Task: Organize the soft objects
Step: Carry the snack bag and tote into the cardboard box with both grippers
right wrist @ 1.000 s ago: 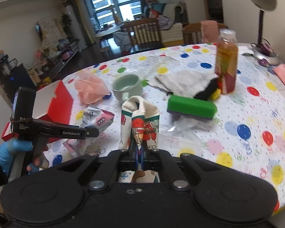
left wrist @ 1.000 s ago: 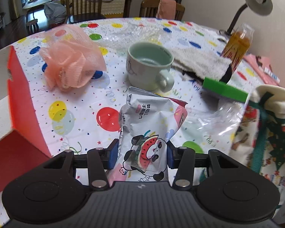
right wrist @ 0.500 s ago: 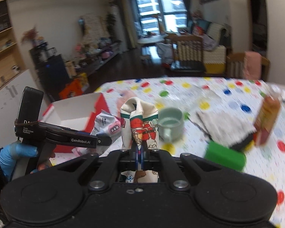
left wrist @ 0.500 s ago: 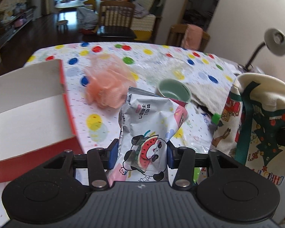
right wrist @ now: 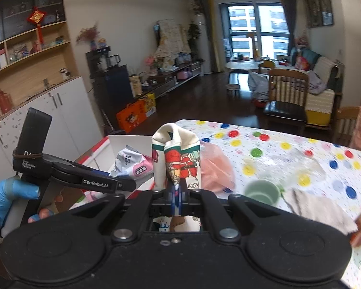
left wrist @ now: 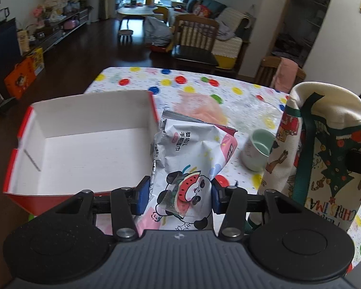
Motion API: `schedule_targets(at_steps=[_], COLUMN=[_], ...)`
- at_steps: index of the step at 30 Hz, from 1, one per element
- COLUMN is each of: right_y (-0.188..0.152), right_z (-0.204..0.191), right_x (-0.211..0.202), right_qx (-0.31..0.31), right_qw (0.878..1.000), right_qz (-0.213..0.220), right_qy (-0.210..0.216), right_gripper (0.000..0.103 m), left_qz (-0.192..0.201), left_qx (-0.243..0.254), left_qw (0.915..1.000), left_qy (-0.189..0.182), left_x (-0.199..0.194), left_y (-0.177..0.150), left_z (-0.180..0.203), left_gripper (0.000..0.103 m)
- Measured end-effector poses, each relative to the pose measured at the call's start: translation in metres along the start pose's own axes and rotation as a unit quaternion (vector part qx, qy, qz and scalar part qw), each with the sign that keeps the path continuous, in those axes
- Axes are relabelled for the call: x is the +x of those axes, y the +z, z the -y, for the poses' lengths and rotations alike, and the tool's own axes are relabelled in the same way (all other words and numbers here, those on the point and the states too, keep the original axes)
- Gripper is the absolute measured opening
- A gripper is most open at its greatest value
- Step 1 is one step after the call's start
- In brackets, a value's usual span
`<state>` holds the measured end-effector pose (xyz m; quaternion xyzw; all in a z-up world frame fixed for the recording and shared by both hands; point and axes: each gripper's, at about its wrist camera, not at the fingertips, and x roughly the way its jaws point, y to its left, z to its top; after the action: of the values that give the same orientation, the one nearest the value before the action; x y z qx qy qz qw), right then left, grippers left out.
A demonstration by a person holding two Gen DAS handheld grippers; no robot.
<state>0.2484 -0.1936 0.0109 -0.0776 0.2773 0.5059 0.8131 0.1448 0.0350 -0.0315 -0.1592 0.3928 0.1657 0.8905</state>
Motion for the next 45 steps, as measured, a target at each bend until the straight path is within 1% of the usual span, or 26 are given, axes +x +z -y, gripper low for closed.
schedule_targets(at_steps=[5, 10, 18, 24, 30, 35, 39, 45], right_y=[0.020, 0.046, 0.085, 0.101, 0.104, 0.097, 0.078, 0.061], right_z=[-0.015, -0.035, -0.063, -0.079, -0.087, -0.094, -0.090, -0.091], right_x=[0.023, 0.047, 0.091, 0.130, 0.172, 0.217, 0.246, 0.280], right_qx=[-0.006, -0.005, -0.003, 0.003, 0.013, 0.030, 0.045, 0.065], right_qw=[1.000, 1.000, 1.000, 1.000, 0.999, 0.997, 0.993, 0.986], right_qz=[-0.012, -0.013, -0.001, -0.006, -0.024, -0.067, -0.102, -0.150], right_qy=[0.020, 0.022, -0.001, -0.013, -0.021, -0.023, -0.026, -0.034], right_gripper=[0.001, 0.001, 0.001, 0.001, 0.001, 0.001, 0.001, 0.001], left_qz=[0.006, 0.015, 0.019, 0.013, 0.001, -0.025, -0.046, -0.079], left_qx=[-0.008, 0.005, 0.036, 0.048, 0.048, 0.046, 0.054, 0.062], left_qw=[0.9999, 0.9998, 0.9991, 0.9986, 0.9985, 0.9979, 0.9965, 0.9937], left_qy=[0.012, 0.012, 0.012, 0.019, 0.028, 0.038, 0.043, 0.049], left_x=[-0.009, -0.015, -0.011, 0.003, 0.022, 0.047, 0.067, 0.100], left_y=[0.010, 0.025, 0.054, 0.072, 0.082, 0.082, 0.077, 0.068], left_z=[-0.024, -0.051, -0.101, -0.141, -0.175, -0.195, -0.200, -0.201], left_gripper=[0.048, 0.048, 0.048, 0.048, 0.048, 0.048, 0.048, 0.048])
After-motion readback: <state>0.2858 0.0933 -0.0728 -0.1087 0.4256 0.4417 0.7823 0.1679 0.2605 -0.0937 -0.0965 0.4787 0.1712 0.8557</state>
